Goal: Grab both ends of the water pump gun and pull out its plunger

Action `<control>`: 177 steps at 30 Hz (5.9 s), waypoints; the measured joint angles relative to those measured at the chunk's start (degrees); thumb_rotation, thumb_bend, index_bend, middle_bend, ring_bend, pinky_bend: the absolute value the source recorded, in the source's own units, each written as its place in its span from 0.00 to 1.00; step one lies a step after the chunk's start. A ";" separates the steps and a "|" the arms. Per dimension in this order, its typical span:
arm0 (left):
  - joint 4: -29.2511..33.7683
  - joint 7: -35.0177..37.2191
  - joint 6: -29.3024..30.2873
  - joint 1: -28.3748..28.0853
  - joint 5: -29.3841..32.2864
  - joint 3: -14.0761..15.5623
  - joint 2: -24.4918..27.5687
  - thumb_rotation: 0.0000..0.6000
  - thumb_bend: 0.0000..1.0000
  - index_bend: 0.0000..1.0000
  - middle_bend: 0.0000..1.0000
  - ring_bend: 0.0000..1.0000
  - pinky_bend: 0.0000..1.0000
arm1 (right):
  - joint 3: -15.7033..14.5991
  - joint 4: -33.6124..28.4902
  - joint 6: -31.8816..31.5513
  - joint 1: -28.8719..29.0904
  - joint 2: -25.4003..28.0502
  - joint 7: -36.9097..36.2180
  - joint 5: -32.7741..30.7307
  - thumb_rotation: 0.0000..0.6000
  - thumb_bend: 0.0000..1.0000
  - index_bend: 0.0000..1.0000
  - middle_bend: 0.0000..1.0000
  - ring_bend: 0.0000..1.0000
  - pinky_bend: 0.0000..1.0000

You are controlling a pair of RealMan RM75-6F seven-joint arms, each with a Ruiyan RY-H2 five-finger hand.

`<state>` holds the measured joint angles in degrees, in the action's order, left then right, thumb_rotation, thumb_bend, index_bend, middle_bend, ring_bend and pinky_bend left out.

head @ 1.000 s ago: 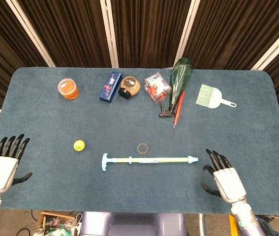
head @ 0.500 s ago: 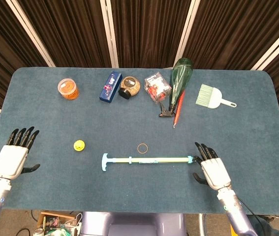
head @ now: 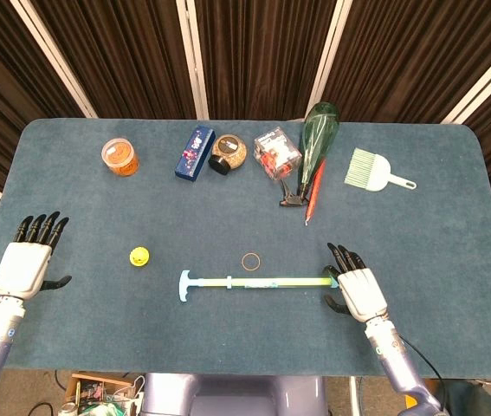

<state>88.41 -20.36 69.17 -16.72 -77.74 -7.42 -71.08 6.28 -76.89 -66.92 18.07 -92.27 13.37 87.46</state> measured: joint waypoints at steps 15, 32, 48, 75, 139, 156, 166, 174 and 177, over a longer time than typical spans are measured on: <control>-3.72 0.77 -2.54 -1.95 3.54 -0.55 -0.93 1.00 0.01 0.00 0.00 0.00 0.02 | -0.35 4.41 1.53 2.52 -4.06 -1.28 -1.10 0.90 0.35 0.39 0.00 0.00 0.14; -5.20 1.06 -3.44 -2.68 5.60 -0.11 -1.04 1.00 0.02 0.00 0.00 0.00 0.02 | -0.37 8.48 3.04 4.55 -6.66 -3.54 -2.74 1.00 0.36 0.67 0.00 0.00 0.14; -8.57 2.53 -2.74 -3.85 2.16 1.31 -4.02 1.00 0.07 0.24 0.00 0.00 0.02 | 0.79 2.01 0.26 3.77 -3.01 -2.50 -4.61 1.00 0.49 1.00 0.02 0.00 0.14; -29.70 27.18 -1.95 -15.24 -11.63 0.99 -28.16 1.00 0.18 0.31 0.00 0.00 0.02 | 1.07 -10.09 -4.18 1.78 6.67 -6.38 -4.64 1.00 0.49 1.00 0.05 0.00 0.14; -65.75 48.71 -4.05 -30.59 -11.35 0.93 -54.78 1.00 0.63 0.73 0.05 0.00 0.02 | 2.56 -13.32 -6.31 1.58 12.80 -9.37 -7.51 1.00 0.51 1.00 0.07 0.00 0.14; -57.15 43.48 0.39 -26.40 -11.73 2.80 -47.36 1.00 0.63 0.74 0.06 0.00 0.02 | 3.32 -13.25 -7.90 0.69 14.02 -9.55 -8.82 1.00 0.51 1.00 0.09 0.00 0.14; -54.94 41.25 3.45 -23.59 -13.01 5.04 -43.61 1.00 0.63 0.74 0.07 0.00 0.02 | 3.65 -12.81 -8.43 -0.02 15.32 -10.59 -9.66 1.00 0.51 1.00 0.09 0.00 0.14; -52.92 40.45 5.41 -21.85 -13.90 6.31 -40.01 1.00 0.63 0.74 0.07 0.00 0.02 | 3.79 -11.52 -8.31 -0.80 16.56 -12.31 -10.95 1.00 0.51 1.00 0.09 0.00 0.14; -51.57 40.10 6.26 -21.25 -14.28 6.74 -38.57 1.00 0.63 0.74 0.07 0.00 0.02 | 3.89 -11.15 -8.16 -0.92 16.86 -12.99 -11.19 1.00 0.51 1.00 0.09 0.00 0.14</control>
<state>36.84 19.75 75.43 -37.97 -92.02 -0.68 -109.65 10.18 -88.04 -75.08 17.15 -75.40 0.39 76.27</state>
